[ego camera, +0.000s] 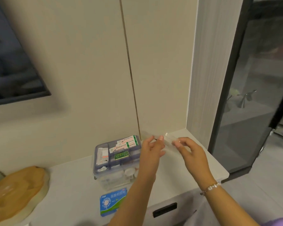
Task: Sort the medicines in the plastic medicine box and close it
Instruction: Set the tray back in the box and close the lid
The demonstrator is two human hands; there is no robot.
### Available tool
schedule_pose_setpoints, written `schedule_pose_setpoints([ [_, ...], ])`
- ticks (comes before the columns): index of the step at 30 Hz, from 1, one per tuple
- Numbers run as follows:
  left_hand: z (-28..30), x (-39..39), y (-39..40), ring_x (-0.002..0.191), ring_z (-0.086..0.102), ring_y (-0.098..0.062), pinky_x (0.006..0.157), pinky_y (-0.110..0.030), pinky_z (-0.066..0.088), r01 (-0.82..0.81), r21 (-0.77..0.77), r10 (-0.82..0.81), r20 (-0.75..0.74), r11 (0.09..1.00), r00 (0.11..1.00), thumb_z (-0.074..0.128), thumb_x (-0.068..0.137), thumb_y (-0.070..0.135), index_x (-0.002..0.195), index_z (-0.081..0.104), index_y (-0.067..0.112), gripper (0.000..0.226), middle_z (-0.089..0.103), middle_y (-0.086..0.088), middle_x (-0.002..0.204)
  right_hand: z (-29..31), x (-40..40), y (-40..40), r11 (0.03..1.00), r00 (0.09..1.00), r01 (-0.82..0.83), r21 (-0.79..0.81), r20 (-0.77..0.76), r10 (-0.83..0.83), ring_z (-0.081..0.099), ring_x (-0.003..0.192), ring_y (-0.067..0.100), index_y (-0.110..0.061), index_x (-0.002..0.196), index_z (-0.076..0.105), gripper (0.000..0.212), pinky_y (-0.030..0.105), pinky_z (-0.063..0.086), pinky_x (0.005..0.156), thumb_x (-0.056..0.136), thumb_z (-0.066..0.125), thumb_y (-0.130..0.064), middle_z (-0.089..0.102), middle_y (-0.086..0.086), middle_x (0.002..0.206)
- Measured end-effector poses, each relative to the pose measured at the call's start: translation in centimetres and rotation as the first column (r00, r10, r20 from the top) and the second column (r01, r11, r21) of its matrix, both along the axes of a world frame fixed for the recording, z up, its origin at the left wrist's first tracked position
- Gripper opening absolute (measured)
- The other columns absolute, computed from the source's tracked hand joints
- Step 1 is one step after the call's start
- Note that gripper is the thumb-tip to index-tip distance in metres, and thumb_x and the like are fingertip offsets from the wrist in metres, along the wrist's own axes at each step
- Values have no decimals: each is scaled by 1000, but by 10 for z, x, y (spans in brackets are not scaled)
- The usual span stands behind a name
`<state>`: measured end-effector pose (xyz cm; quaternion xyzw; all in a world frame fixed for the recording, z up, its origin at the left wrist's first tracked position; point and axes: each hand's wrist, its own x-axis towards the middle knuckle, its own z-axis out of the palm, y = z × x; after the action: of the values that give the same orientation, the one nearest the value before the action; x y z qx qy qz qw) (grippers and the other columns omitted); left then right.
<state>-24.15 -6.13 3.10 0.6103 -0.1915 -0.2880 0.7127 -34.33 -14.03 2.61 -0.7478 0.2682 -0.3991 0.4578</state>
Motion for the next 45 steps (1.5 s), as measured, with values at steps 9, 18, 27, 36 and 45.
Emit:
schedule_pose_setpoints([
  [9, 21, 50, 51, 125, 40, -8, 97, -27, 36, -180, 28, 162, 316, 983, 935, 58, 86, 37, 129, 44, 38, 45, 43, 8, 139, 41, 26, 33, 889, 912, -232, 395, 407, 57, 69, 88, 9, -23, 90, 68, 16, 15, 51, 71, 89, 52, -28, 74, -6, 90],
  [18, -5, 104, 117, 140, 27, -24, 114, -42, 26, -408, 213, 314, 366, 888, 876, 57, 88, 35, 146, 22, 18, 70, 24, -7, 154, 24, 60, 34, 584, 928, -338, 739, 365, 74, 62, 91, 12, -20, 96, 63, 25, 24, 45, 66, 92, 45, -36, 66, -5, 100],
  [27, -39, 135, 145, 113, 54, -24, 94, -35, 44, -460, 260, 411, 220, 849, 884, 56, 90, 25, 131, 49, 6, 46, 52, -11, 135, -18, 104, 21, 559, 945, -300, 773, 320, 65, 64, 84, 14, 4, 117, 54, 31, 32, 50, 90, 87, 56, -4, 63, 6, 95],
  [36, -65, 162, 128, 62, 44, -29, 58, -38, 45, -564, 295, 459, 356, 771, 814, 58, 86, 20, 66, 59, 0, 28, 60, -16, 64, -53, 149, 12, 896, 972, -61, 439, -177, 152, 61, 97, 28, -3, 105, 62, 28, 41, 48, 88, 89, 53, -24, 61, 25, 114],
  [45, -92, 177, 119, 88, 61, -27, 81, -39, 52, -523, 386, 454, 260, 760, 852, 59, 87, 28, 108, 60, 12, 27, 63, -8, 96, -78, 163, 1, 902, 932, -38, 431, -310, 187, 55, 114, 27, -14, 134, 46, 48, 45, 45, 99, 91, 47, -37, 56, 10, 131],
])
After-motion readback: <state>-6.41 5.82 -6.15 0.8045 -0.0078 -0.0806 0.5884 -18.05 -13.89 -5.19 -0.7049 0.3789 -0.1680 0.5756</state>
